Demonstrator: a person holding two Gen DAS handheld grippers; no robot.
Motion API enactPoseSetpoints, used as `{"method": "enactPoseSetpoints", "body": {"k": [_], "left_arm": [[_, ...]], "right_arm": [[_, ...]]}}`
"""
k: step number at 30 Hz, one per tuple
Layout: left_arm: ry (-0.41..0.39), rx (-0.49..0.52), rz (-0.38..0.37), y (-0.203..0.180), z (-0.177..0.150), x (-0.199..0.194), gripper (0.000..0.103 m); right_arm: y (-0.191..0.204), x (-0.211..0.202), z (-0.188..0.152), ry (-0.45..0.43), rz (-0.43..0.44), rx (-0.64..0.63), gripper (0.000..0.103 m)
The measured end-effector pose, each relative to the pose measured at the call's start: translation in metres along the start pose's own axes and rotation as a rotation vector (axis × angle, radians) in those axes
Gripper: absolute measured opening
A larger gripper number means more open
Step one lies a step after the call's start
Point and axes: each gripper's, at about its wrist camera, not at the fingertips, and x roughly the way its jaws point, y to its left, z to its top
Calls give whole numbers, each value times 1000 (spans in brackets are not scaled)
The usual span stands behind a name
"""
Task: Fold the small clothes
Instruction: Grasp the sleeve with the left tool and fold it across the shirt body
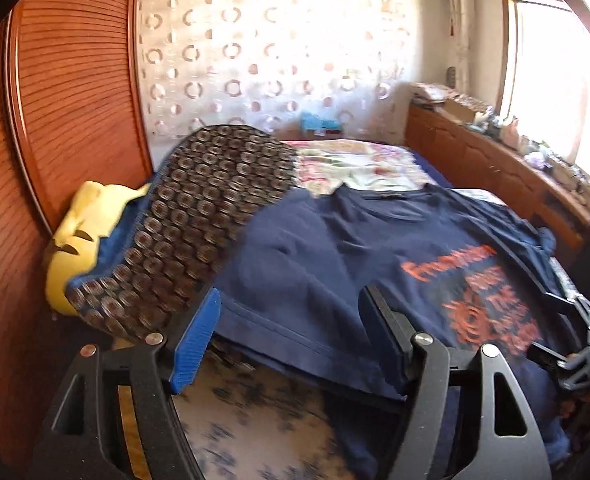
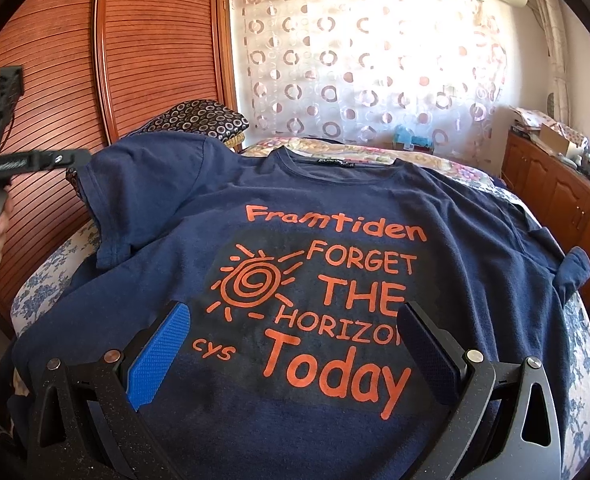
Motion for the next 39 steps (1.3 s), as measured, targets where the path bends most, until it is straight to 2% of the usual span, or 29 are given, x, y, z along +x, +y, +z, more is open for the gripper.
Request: {"method": "enactPoseSetpoints", "body": {"k": [3,6,7,8,10,11,12,19,23,25,27,29,32,34,39], "left_arm": [[18,11,66,11,3,13,73],[50,19,92,20,1,24,73],[48,23,92,19,1,24,66],[42,29,88,19,0,23,47],[49,32,62,16,2,19,20],[48,32,40,14,4,17,11],[45,39,14,10,7,15,7],[35,105,-90,-35,49,17,4],[43,166,-149,-77,70,25,4],[55,196,-184,-98,76,29,4],[68,226,-202,-114,78,30,11],[55,236,-233,-118,76,25,39],[42,247,-239,-120,69,17,63],[38,258,-226,-117,62,11,74],[44,250,-179,-99,33,4,75]], "right_arm": [[0,2,1,10,11,0,103],[-1,3,4,20,30,-5,103],[0,4,6,25,39,-10,103],[0,4,7,23,45,-14,103],[1,1,10,7,50,-18,103],[1,-2,12,-2,54,-17,103],[1,-4,14,-10,60,-17,103],[-6,-12,12,-31,67,-1,103],[-15,-12,10,-31,57,19,103],[-14,-13,10,-30,50,25,103],[-16,-13,10,-31,44,31,103],[-18,-15,9,-30,41,40,103],[-24,-16,8,-29,35,56,103],[-28,-15,8,-27,32,69,103],[-32,-15,8,-25,27,81,103]]}}
